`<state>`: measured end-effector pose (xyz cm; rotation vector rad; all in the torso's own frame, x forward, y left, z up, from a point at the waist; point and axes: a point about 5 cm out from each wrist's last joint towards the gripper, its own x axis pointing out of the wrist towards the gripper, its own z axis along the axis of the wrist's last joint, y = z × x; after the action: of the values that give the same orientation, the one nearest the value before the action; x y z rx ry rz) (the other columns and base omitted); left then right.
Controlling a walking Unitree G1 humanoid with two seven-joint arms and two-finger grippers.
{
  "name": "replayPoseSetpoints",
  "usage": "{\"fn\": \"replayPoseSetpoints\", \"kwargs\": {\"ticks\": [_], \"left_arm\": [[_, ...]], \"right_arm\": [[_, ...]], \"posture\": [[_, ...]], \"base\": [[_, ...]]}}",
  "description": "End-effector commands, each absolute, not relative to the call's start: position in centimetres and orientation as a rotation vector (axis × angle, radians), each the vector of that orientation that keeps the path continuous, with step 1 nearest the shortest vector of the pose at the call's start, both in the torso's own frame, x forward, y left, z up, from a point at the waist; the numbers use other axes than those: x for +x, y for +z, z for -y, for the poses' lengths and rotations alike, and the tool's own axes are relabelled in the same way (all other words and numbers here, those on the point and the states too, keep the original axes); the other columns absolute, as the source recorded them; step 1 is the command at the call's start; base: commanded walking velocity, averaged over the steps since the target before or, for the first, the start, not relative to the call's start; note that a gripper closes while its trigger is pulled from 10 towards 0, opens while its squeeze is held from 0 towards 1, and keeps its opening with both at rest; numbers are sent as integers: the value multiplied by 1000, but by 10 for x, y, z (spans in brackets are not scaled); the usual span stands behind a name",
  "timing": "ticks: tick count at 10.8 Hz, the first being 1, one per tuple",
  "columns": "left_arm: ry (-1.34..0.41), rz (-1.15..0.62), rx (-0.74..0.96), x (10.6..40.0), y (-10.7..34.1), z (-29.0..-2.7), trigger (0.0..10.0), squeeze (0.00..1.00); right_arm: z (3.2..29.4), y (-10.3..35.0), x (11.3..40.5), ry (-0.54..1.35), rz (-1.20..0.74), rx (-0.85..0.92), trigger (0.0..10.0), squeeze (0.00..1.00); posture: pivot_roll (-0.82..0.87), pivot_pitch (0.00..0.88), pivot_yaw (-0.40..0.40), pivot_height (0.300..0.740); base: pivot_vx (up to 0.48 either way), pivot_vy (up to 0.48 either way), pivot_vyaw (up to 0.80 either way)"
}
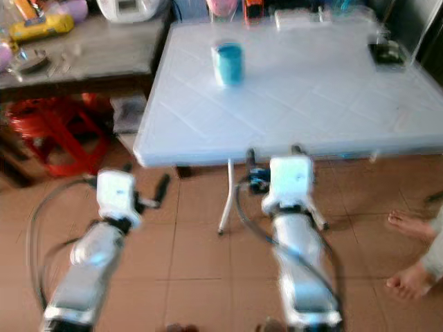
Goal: Setting the table
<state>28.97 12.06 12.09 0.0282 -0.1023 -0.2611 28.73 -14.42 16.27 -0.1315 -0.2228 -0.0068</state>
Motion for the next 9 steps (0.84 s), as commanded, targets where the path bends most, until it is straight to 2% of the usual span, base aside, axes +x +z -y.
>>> {"fn": "replayPoseSetpoints", "kwargs": {"ticks": [1, 5, 9], "left_arm": [[-206, 97, 34, 291, 122, -135, 10000, 0], [-209, 164, 79, 289, 127, -139, 10000, 0], [-188, 146, 36, 286, 124, -143, 10000, 0]], "right_arm": [[136, 163, 287, 13, 226, -108, 10000, 0], [136, 161, 286, 6, 221, -107, 10000, 0], [137, 160, 285, -1, 214, -106, 10000, 0]], "posture": [[-87, 161, 125, 740], [-86, 165, 128, 740], [-87, 172, 129, 740]], "base": [[0, 0, 0], [0, 0, 0], [0, 0, 0]]}}
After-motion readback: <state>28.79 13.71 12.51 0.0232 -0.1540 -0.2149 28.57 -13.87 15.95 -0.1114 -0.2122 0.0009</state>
